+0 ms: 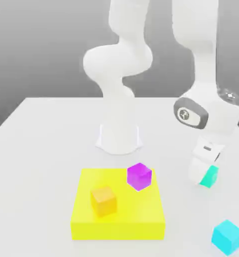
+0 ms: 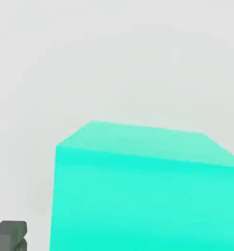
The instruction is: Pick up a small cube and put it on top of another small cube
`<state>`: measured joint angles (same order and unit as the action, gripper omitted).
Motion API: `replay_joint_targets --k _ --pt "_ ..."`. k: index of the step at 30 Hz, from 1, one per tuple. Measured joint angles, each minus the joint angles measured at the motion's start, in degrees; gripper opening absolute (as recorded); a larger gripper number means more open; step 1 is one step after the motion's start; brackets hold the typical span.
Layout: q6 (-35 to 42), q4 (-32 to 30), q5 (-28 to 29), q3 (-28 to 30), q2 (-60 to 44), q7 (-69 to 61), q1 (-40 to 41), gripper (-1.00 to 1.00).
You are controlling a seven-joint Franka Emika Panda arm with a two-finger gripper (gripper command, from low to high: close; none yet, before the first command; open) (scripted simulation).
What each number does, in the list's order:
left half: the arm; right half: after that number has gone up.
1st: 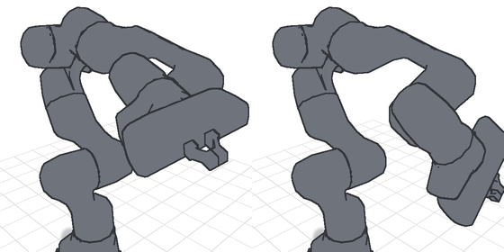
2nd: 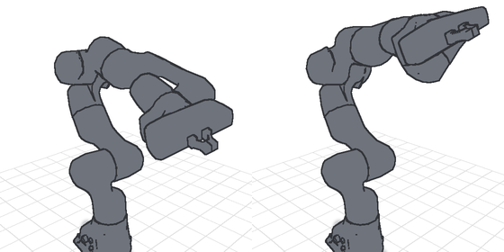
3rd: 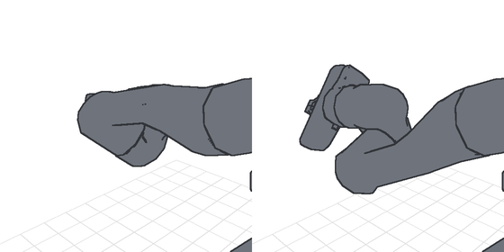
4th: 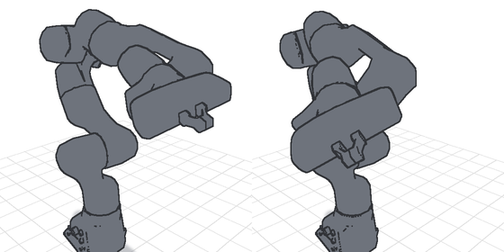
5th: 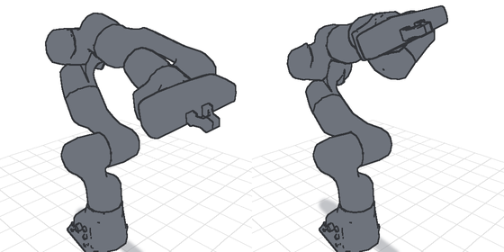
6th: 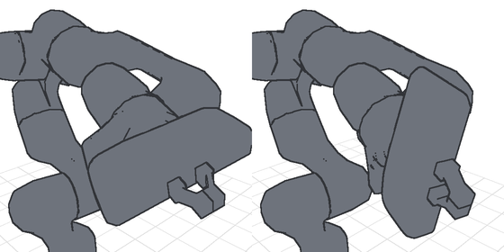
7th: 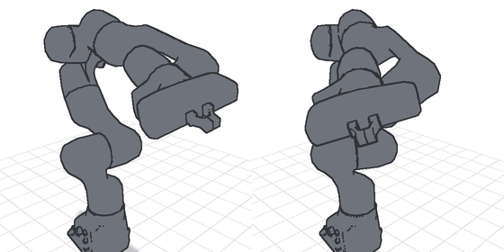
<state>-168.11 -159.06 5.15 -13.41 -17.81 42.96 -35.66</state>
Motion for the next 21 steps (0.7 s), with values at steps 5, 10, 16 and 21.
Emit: replay_joint_targets --k 5,10,16,21 --pt "-3.7 -0.1 3.3 4.9 -0.1 2.5 -4.6 0.0" --pt "-7.3 -0.1 6.2 9.6 0.5 4.7 -9.5 -1.0" --pt "-7.4 -0.1 6.5 9.7 0.5 4.9 -9.5 -1.0" --pt "-3.4 0.0 3.4 4.4 -0.1 2.5 -4.1 -1.0"
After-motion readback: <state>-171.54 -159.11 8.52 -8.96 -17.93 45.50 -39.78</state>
